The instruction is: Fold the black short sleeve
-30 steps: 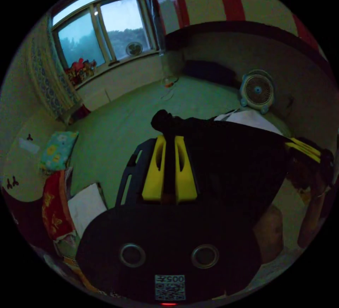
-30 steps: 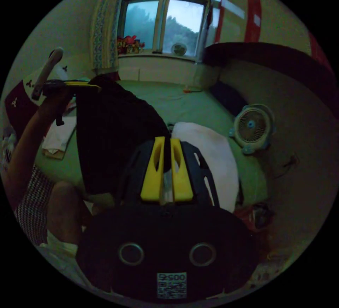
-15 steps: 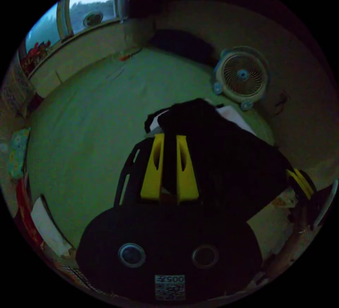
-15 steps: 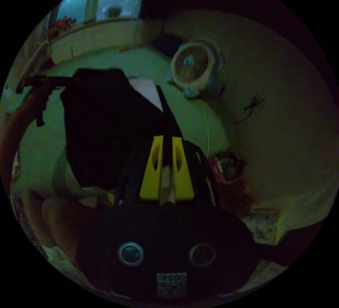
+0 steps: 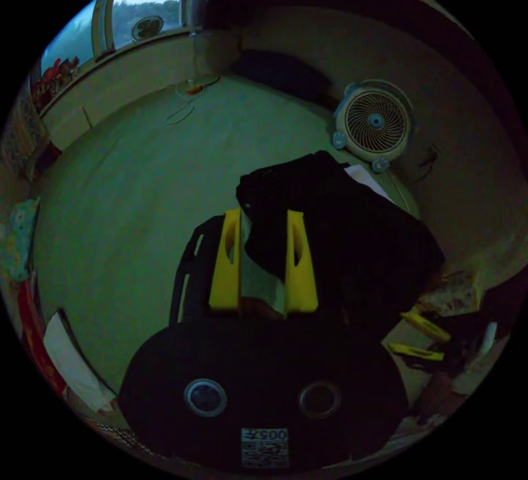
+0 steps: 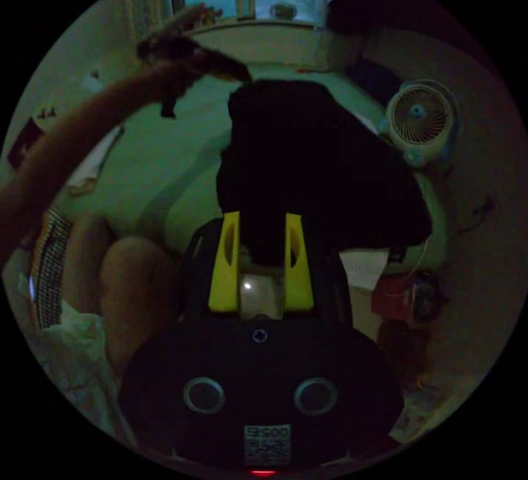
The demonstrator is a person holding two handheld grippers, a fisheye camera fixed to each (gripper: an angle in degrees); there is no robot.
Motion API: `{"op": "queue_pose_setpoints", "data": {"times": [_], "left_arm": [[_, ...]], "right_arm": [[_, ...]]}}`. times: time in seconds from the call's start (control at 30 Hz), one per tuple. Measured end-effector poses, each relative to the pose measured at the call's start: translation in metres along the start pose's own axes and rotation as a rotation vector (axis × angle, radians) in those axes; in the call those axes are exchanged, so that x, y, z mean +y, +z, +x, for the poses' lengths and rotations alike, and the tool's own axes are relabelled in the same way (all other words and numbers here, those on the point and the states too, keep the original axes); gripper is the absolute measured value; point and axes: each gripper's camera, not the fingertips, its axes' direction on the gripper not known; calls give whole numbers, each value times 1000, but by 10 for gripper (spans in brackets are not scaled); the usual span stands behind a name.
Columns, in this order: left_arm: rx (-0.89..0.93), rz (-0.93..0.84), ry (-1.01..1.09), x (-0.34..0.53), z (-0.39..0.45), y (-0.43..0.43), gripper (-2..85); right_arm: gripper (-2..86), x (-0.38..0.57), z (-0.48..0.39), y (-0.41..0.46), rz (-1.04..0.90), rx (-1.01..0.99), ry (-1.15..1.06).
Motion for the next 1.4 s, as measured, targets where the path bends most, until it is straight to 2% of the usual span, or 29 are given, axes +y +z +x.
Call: {"op": "queue_pose_setpoints", "data": {"times": [0.07,0.17,0.23,0.33,0.43,0.53,0.67,0.73,0.93,1.0,1.03,1.07,1.13,1.23,1.33,1.4], "left_arm": [[28,-25,-5,10,19,8,122],[0,-33,-16,22,37,11,119],[8,-23,-29,32,43,5,116],[3,35,-41,55,50,-16,107],[-10,70,-22,89,58,-41,109],[79,104,-3,133,69,-68,111],[316,68,56,202,105,-96,118],[374,41,74,228,125,-105,121],[349,-19,121,285,159,-131,113],[322,-23,119,300,155,-143,104],[314,-24,110,311,150,-154,91],[316,-27,105,322,143,-167,81],[325,-28,126,340,134,-188,74],[316,-35,127,368,116,-224,61],[328,-11,104,395,93,-263,50],[337,-35,98,412,76,-285,46]], "right_arm": [[0,-3,0,15,-63,74,17],[-11,-6,10,33,-202,-110,29],[-11,-7,14,35,-226,-158,31],[-2,-24,21,4,-37,-166,12],[43,-64,30,-28,173,-130,-42],[93,-124,39,-32,300,-54,-83],[109,-222,55,15,188,-124,-48],[107,-258,59,43,96,-187,15],[93,-325,23,116,-62,-213,111],[54,-339,-6,134,-75,-263,82],[37,-343,-13,136,-76,-256,76],[4,-350,-28,135,-42,-162,74],[-7,-360,-51,128,31,-81,18],[-11,-383,-75,117,93,-46,72],[-12,-404,-116,135,51,89,72],[-14,-413,-154,172,-101,215,102]]}}
